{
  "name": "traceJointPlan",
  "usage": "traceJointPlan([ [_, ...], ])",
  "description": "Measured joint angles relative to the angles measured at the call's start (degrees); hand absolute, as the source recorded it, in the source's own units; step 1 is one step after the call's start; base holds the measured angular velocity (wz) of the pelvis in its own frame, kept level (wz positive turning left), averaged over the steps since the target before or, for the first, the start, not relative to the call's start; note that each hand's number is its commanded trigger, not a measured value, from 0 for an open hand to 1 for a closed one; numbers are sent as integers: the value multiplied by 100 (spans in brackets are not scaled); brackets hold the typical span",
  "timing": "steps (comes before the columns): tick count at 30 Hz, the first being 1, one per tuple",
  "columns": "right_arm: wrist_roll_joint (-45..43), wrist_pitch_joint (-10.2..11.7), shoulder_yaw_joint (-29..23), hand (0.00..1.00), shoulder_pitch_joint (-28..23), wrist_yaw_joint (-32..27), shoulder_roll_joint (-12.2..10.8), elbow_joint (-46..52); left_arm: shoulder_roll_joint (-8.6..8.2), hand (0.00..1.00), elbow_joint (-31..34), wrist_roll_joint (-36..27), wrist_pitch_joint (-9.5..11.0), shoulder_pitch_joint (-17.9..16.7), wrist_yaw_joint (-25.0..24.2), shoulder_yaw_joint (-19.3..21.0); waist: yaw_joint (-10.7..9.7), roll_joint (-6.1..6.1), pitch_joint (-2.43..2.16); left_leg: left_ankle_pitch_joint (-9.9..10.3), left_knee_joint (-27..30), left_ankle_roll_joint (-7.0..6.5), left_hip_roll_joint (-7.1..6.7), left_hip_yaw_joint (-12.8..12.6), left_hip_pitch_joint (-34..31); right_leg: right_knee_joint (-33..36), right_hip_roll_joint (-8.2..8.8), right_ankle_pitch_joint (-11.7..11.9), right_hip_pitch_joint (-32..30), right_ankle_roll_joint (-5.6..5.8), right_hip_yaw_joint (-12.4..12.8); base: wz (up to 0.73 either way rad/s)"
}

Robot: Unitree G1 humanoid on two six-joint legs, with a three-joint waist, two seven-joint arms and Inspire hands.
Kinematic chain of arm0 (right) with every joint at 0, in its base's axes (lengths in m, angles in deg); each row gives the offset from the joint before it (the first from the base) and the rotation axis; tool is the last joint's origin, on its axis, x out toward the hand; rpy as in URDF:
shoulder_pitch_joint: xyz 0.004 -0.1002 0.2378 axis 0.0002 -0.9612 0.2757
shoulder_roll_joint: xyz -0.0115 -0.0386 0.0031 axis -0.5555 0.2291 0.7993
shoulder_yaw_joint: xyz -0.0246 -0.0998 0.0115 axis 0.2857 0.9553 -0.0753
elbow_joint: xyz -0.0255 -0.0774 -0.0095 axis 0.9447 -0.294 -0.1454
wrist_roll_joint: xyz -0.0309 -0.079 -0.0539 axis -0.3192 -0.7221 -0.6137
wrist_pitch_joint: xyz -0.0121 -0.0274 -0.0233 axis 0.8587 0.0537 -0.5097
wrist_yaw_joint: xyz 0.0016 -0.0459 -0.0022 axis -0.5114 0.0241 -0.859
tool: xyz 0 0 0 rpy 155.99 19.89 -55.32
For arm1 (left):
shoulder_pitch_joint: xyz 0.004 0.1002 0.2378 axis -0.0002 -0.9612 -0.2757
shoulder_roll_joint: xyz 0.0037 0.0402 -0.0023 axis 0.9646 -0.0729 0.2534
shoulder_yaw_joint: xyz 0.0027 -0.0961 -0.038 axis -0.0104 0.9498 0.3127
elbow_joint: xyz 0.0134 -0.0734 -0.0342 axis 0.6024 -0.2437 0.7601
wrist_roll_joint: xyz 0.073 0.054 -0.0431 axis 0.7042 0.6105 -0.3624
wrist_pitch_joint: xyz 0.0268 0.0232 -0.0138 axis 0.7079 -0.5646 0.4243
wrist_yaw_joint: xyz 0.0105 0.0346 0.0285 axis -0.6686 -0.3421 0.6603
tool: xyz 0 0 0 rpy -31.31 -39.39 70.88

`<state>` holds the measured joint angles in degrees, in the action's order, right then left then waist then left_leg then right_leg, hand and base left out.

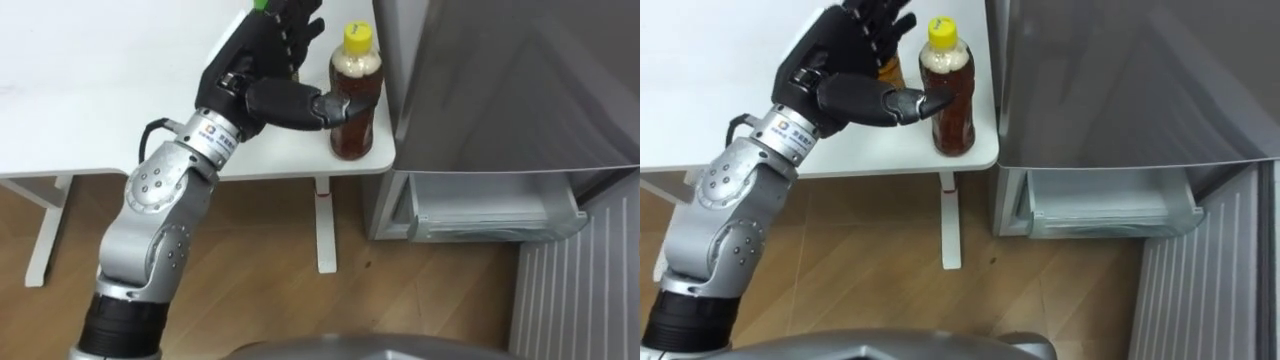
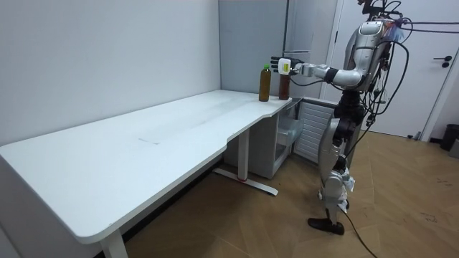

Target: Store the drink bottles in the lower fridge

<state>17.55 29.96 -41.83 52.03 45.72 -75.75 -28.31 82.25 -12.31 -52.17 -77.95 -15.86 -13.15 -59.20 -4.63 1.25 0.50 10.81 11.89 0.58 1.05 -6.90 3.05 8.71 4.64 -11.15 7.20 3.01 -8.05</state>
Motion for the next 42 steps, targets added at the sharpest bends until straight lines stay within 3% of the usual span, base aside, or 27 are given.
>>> traceJointPlan([
  [14,47,-24,8,0,-29,-5,-77,0,44,0,-207,-66,1,1,254,1,-110,-11,-11,0,-3,0,0,-2,-27,5,0,1,-22,-1,-3,0],
  [27,32,-25,-10,0,-13,8,-76,10,44,0,-496,-3,1,7,381,-3,-308,-102,20,1,-33,0,23,-93,-28,112,-11,6,-69,-9,86,-3],
  [33,15,-29,-6,0,-51,-2,-75,4,30,0,-959,13,1,341,376,-11,-352,-117,36,2,-27,1,31,-97,-6,116,-16,15,-37,-20,87,0],
  [42,-21,-29,-34,0,-19,156,-72,61,31,0,-1191,224,1,420,157,-22,-511,-125,40,2,-24,1,34,-101,-2,125,-18,15,-38,-20,89,0],
])
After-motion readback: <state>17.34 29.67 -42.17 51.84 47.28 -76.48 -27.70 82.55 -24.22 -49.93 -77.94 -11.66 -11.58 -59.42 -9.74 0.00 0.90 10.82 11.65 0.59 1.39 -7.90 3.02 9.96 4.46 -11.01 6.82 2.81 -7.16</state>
